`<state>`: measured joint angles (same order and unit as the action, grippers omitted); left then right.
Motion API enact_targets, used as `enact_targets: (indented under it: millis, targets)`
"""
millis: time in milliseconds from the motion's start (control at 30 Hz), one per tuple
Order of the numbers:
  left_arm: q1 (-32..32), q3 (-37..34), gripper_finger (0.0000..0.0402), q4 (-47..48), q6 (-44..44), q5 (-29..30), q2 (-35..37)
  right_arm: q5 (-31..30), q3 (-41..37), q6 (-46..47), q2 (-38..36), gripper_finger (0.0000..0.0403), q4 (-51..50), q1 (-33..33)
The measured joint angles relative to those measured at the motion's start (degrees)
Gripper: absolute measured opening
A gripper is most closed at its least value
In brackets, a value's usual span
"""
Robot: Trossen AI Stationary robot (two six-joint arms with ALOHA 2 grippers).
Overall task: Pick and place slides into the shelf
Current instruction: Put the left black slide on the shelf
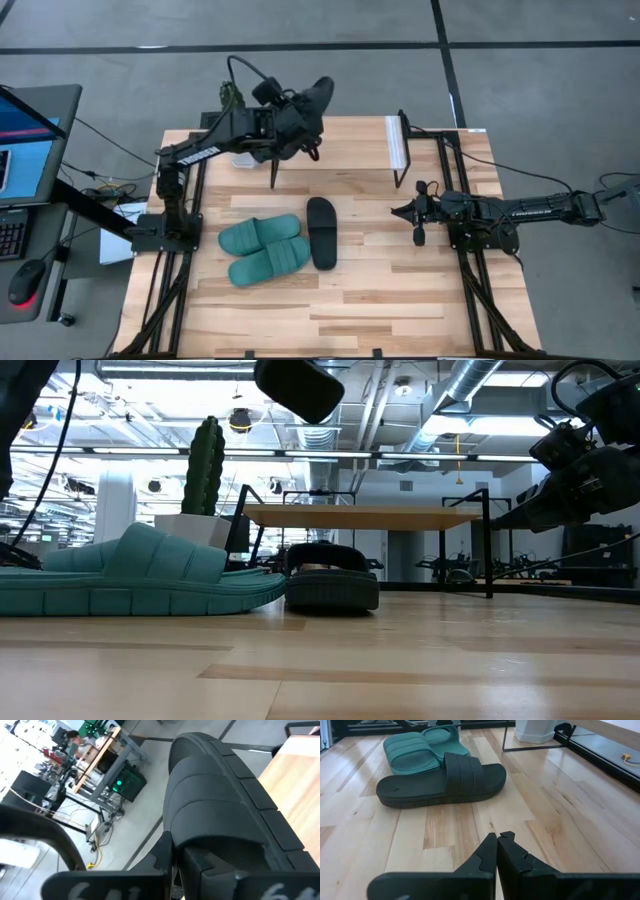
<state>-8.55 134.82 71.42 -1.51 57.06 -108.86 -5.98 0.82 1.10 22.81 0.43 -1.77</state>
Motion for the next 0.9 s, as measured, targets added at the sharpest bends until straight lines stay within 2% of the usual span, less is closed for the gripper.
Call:
enact_targets:
  millis: [133,267,667,900]
  targets:
    - [-0.8,-0.1,0.0,3.4,3.5,-1.5,0.0,0.0,0.0,0.0,0.0,0.0,0.0,0.0]
    - [-1.9,-0.1,0.0,7.8,8.6,-6.2,-0.7,0.0,0.0,0.0,0.0,0.0,0.0,0.0]
    - [-2.8,-0.2,0.0,12.4,9.1,-6.4,-9.5,0.0,0.0,0.0,0.0,0.0,0.0,0.0]
    - [-4.1,-0.2,0.0,13.3,10.4,-5.0,-11.3,0.0,0.0,0.0,0.0,0.0,0.0,0.0]
